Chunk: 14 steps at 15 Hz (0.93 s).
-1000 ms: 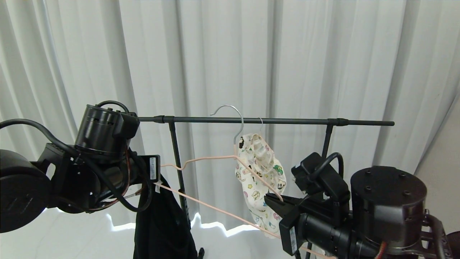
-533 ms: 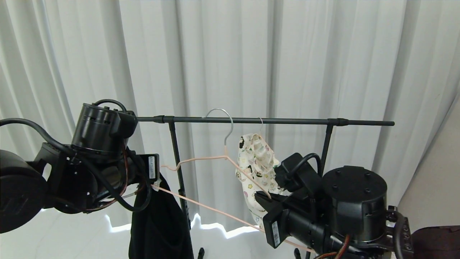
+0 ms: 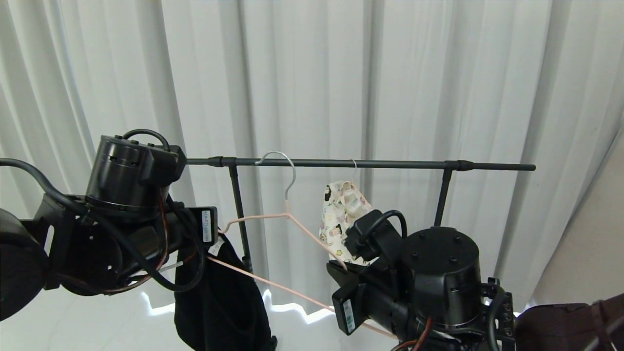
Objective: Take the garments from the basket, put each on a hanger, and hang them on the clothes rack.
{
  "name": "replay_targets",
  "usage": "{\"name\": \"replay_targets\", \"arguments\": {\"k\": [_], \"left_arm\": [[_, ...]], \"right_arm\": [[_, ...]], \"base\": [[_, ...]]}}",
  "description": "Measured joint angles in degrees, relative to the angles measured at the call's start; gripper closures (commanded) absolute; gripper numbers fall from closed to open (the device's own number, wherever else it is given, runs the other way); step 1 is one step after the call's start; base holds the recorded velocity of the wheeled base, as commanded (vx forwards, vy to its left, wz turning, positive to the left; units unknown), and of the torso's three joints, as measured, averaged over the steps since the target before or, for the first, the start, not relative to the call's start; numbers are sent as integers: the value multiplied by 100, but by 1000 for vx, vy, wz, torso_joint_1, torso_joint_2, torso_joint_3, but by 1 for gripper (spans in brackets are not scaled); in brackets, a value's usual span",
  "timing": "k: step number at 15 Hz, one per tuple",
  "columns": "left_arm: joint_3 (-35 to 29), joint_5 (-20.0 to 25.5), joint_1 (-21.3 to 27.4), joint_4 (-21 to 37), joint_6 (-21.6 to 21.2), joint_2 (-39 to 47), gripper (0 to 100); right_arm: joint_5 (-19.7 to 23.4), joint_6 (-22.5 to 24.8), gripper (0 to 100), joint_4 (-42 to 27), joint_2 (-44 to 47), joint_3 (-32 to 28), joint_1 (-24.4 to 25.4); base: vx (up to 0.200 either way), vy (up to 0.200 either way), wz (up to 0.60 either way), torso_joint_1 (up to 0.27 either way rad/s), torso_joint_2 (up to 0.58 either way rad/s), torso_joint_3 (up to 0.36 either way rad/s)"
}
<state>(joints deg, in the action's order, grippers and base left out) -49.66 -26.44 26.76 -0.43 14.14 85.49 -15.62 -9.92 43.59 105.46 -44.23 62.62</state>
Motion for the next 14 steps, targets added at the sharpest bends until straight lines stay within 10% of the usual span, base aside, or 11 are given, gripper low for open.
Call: {"name": "replay_targets", "arguments": {"k": [14], "left_arm": [[-466, 28, 1495, 2, 772, -222, 100]], "right_arm": [[-17, -94, 100, 296, 339, -210, 105]], "base": [[0, 0, 0, 0, 0, 0]]}}
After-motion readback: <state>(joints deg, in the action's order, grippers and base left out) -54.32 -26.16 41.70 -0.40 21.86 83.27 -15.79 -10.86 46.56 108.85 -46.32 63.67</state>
